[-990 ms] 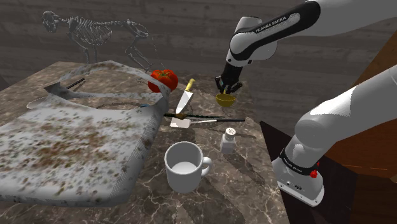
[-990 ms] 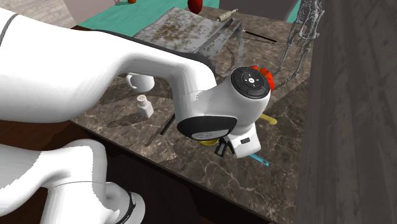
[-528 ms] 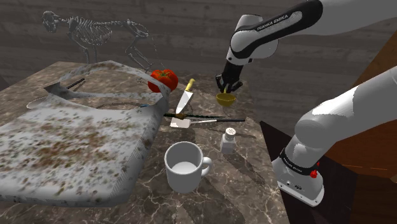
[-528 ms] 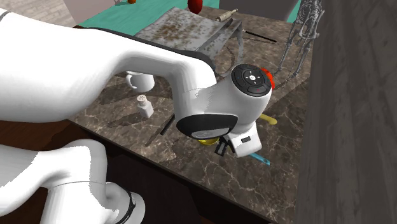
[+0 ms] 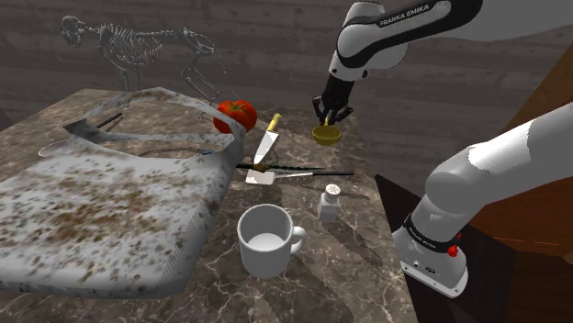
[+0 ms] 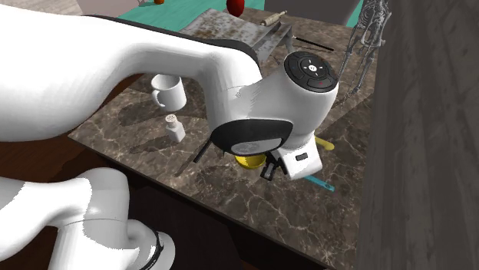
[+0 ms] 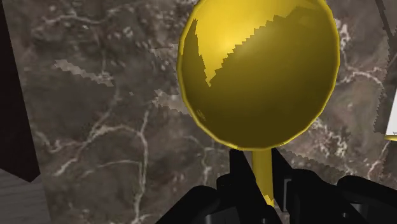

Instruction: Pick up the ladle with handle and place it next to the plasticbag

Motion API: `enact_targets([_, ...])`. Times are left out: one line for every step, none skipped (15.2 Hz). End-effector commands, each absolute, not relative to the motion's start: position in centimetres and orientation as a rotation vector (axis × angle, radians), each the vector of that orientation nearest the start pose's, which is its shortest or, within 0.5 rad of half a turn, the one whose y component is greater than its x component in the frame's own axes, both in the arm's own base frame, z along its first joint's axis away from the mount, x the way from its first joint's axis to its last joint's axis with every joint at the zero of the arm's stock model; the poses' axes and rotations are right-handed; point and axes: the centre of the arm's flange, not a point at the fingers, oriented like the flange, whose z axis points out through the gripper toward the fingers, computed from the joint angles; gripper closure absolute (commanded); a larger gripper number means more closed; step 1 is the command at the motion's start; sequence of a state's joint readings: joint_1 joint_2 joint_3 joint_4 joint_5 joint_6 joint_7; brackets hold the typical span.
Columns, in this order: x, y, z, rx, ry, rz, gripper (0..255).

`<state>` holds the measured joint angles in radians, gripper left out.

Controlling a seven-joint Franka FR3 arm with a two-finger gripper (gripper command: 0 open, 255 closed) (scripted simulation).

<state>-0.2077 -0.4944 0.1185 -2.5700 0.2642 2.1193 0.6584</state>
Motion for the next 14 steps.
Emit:
enact_targets([39.3, -2.3, 44.5, -2.673, 1.281, 0.008, 255])
enact_targets([39.3, -2.3, 45.0, -2.673, 1.281, 0.008, 255])
enact_targets([39.3, -2.3, 45.6, -2.673, 1.281, 0.008, 255])
enact_targets([39.3, -2.3, 46.1, -2.673, 1.281, 0.008, 255])
enact_targets([39.3, -2.3, 46.6, -2.673, 1.281, 0.008, 255])
enact_targets([39.3, -2.3, 47.2, -2.673, 1.281, 0.008, 255])
enact_targets([39.3, -2.3, 47.7, -2.673, 1.281, 0.008, 255])
enact_targets([39.3, -2.3, 48.2, -2.673, 1.281, 0.008, 255])
enact_targets([39.3, -2.3, 48.7, -2.673, 1.281, 0.008, 255])
enact_targets([39.3, -2.3, 49.3, -2.673, 1.281, 0.008, 255])
enact_targets([39.3, -2.3, 49.8, -2.673, 1.281, 0.008, 255])
enact_targets([39.3, -2.3, 50.3, -2.673, 1.281, 0.008, 255])
enact_targets([39.3, -2.3, 50.8, -2.673, 1.281, 0.008, 255])
enact_targets([39.3, -2.3, 51.4, -2.673, 1.281, 0.008, 255])
